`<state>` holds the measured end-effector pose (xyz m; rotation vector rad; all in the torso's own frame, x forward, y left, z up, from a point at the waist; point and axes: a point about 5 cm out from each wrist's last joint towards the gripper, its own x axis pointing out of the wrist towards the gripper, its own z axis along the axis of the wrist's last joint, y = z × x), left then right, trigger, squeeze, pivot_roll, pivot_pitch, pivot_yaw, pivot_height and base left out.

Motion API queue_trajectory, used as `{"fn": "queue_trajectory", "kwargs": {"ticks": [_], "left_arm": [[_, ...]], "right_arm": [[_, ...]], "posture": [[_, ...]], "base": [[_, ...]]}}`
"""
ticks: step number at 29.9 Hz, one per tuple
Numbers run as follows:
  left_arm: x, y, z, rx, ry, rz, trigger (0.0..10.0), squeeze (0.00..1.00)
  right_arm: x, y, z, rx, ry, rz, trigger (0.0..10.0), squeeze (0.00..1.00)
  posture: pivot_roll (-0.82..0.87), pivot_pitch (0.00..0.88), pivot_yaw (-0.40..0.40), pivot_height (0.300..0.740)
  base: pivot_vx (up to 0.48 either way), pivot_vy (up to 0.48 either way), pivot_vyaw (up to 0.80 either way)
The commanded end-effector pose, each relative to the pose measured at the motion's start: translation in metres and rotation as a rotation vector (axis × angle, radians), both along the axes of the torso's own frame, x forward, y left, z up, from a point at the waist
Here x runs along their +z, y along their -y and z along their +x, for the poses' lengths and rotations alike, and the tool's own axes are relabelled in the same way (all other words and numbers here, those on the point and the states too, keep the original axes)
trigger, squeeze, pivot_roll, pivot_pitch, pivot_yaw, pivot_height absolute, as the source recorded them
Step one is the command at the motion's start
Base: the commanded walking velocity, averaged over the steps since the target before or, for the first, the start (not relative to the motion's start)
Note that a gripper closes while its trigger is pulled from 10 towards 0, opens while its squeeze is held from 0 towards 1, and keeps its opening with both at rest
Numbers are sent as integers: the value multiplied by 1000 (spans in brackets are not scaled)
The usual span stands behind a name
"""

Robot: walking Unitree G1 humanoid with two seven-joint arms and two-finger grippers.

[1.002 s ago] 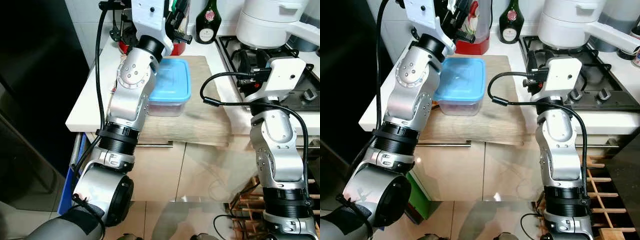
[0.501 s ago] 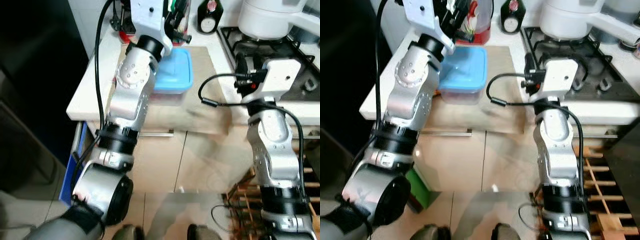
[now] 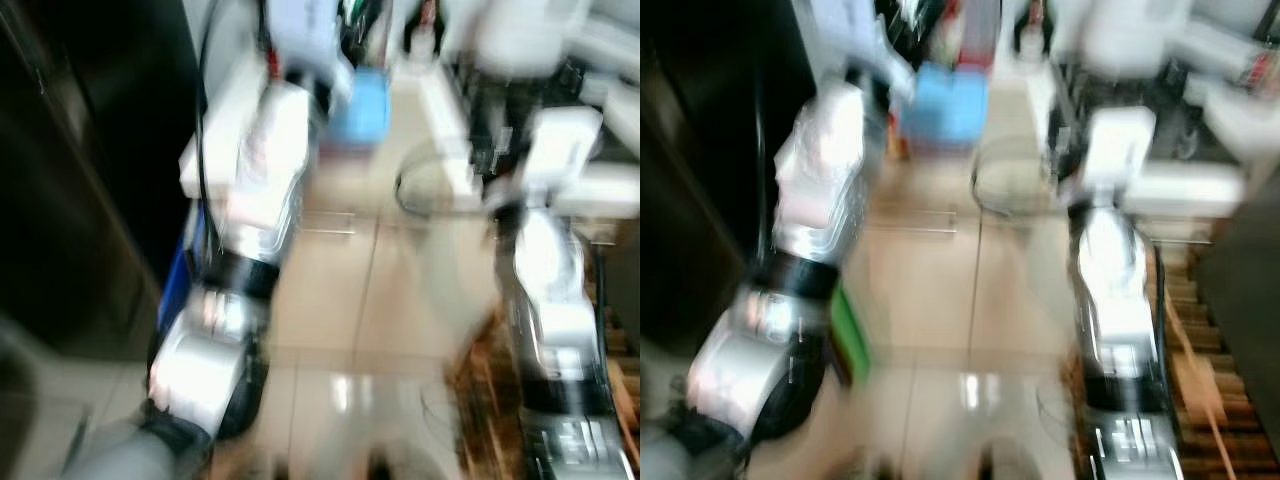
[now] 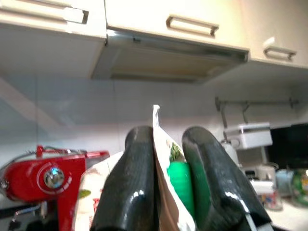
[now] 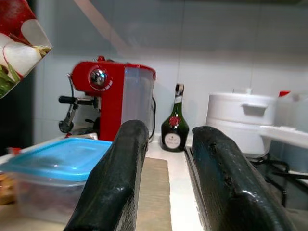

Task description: Restocking fridge

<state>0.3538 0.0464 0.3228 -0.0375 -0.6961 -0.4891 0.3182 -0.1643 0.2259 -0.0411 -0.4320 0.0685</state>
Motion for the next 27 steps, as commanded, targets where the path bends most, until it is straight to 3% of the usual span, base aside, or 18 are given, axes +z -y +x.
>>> {"fn": "queue_trajectory", "kwargs": {"ticks": [1,27], "left_arm": [[7,1,-3,-14,24,-16,10000,0],[-1,3,-9,-8,2,-41,10000,0]], "right_arm": [[1,1,-1,-6,8,-12,10000,0],[-18,3,-3,-10,-68,-3,10000,0]], "posture": [[-191,0,39,740],[-180,0,12,740]], "base": [[-247,0,0],[-252,0,0]]}}
